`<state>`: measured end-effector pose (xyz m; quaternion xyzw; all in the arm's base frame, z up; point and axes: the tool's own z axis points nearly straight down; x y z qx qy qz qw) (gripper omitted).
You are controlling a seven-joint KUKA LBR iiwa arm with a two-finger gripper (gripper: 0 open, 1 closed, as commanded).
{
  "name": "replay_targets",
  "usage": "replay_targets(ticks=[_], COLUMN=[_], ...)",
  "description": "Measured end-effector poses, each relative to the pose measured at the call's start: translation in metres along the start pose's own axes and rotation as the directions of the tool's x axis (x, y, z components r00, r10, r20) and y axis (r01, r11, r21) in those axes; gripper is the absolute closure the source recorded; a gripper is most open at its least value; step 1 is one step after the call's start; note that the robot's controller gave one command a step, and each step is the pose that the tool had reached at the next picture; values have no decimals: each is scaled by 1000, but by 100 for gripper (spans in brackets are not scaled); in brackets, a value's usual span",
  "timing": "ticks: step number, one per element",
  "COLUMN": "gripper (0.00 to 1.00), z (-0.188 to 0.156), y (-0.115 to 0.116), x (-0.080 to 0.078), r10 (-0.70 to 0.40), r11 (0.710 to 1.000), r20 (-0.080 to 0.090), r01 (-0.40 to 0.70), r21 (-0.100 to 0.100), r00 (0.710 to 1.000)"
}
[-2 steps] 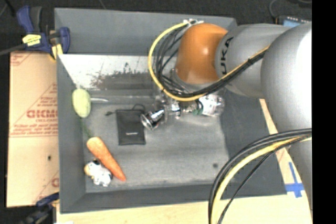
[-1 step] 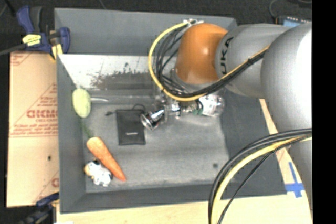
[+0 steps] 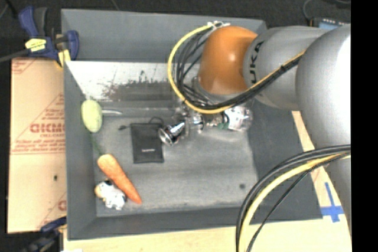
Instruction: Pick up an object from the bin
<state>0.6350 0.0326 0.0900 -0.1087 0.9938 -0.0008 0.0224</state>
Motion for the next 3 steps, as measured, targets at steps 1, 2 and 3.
replay_targets(ticks=[1, 2, 3], gripper=[100, 100, 100], z=[-11, -24, -39], y=[1, 1, 0], x=[14, 14, 11], r10=[0, -1, 0], r11=[1000, 1000, 1000], r20=[-2, -12, -10], r01=[0, 1, 0], r21=[2, 1, 1], r00=[1000, 1000, 1000])
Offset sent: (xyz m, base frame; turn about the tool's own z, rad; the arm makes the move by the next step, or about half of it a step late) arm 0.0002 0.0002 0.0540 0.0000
